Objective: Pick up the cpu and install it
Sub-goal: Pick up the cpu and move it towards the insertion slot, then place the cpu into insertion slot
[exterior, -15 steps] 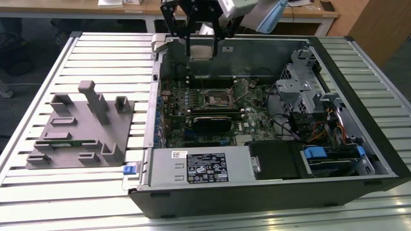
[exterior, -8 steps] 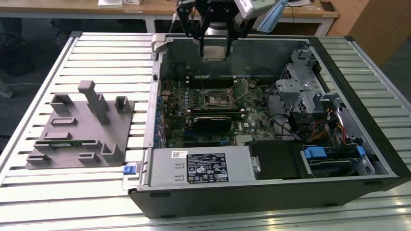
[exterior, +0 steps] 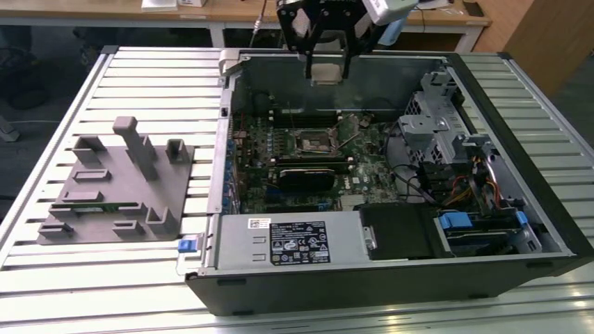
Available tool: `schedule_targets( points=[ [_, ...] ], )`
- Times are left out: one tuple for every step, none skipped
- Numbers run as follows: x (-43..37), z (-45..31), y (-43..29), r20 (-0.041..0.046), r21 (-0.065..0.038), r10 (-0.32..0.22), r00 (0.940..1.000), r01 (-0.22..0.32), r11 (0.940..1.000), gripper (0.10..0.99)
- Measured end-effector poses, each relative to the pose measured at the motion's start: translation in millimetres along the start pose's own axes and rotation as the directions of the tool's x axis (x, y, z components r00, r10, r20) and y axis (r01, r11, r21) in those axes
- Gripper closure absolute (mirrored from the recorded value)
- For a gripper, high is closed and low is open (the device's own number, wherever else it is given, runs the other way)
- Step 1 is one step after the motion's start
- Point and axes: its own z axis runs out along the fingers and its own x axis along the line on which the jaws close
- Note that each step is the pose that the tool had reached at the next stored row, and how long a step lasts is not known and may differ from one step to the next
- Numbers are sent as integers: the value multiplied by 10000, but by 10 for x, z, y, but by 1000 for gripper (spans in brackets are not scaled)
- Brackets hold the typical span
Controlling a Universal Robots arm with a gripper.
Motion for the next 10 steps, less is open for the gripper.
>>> schedule_targets(
  points=[
    [-22, 3, 7, -1, 0, 0, 10000, 0, 10000, 541],
    [-39, 6, 12, 0, -1, -1, 10000, 1, 10000, 541],
    [-52, 9, 16, 0, -1, 0, 10000, 0, 10000, 541],
    [-60, 10, 17, 0, -1, -1, 10000, 1, 10000, 541],
    [-62, 11, 17, 0, 0, 0, 10000, 0, 10000, 541],
    [-63, 11, 17, 0, 1, 1, 10000, -1, 10000, 541],
    [-64, 11, 17, 0, 2, 1, 10000, -1, 10000, 541],
    [-65, 11, 17, 0, 7, 0, 10000, 0, 10000, 541],
    [-66, 11, 17, 0, 10, 1, 10000, -1, 10000, 541],
    [-71, 11, 17, 0, 11, -1, 10000, 1, 10000, 541]
  ],
)
